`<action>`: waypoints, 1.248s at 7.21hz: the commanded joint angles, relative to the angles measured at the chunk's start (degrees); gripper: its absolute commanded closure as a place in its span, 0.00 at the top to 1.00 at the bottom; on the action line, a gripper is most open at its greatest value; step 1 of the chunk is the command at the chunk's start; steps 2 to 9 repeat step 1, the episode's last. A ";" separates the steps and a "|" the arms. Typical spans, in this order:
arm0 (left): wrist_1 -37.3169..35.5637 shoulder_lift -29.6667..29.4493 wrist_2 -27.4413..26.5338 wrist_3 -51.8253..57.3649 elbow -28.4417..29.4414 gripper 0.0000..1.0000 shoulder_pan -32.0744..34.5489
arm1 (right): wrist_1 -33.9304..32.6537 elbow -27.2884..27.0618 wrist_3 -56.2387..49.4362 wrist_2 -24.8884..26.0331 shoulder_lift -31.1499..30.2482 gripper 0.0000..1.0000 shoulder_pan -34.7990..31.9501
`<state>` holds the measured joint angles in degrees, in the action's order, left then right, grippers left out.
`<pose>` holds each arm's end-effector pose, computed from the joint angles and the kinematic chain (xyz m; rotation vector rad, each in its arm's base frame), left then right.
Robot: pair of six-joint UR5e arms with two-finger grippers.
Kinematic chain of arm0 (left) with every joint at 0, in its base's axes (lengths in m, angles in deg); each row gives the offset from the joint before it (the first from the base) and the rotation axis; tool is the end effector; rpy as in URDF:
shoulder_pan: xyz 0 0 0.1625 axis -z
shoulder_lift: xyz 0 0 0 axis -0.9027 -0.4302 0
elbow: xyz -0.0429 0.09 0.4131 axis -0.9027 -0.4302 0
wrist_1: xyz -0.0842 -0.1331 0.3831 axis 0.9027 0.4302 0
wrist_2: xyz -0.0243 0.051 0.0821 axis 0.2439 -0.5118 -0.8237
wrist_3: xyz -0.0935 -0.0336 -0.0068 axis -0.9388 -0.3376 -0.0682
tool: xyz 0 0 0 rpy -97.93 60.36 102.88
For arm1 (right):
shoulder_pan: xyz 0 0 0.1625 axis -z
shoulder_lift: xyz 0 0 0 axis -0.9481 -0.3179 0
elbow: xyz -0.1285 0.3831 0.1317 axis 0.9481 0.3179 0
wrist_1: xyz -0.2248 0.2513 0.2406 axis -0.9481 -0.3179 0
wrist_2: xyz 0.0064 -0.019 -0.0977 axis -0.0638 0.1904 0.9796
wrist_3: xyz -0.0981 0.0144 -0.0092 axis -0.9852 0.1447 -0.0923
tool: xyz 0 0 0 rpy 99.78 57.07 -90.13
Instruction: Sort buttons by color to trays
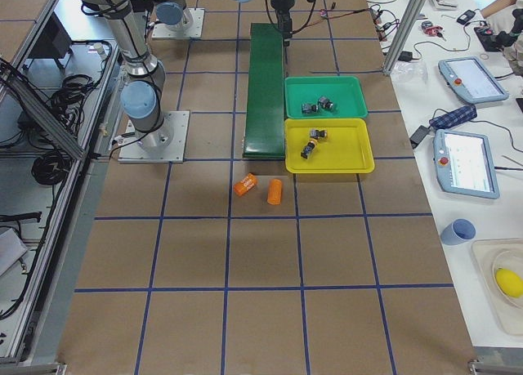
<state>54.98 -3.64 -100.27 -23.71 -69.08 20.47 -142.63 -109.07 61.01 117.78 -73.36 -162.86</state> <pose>-0.0910 -0.4211 0.5100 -0.0640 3.0847 0.0910 0.1444 -0.4867 0.5121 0.2219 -3.1189 0.1452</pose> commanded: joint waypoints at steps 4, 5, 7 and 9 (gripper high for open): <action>0.01 0.09 0.02 0.00 0.00 1.00 0.00 | 0.22 -0.01 -0.01 0.21 -0.16 1.00 -0.01; 0.01 0.09 0.02 0.00 0.00 1.00 0.00 | 0.22 -0.01 -0.01 0.21 -0.16 1.00 -0.01; 0.01 0.09 0.02 0.00 0.00 1.00 0.00 | 0.22 -0.01 -0.01 0.21 -0.16 1.00 -0.01; 0.01 0.09 0.02 0.00 0.00 1.00 0.00 | 0.22 -0.01 -0.01 0.21 -0.16 1.00 -0.01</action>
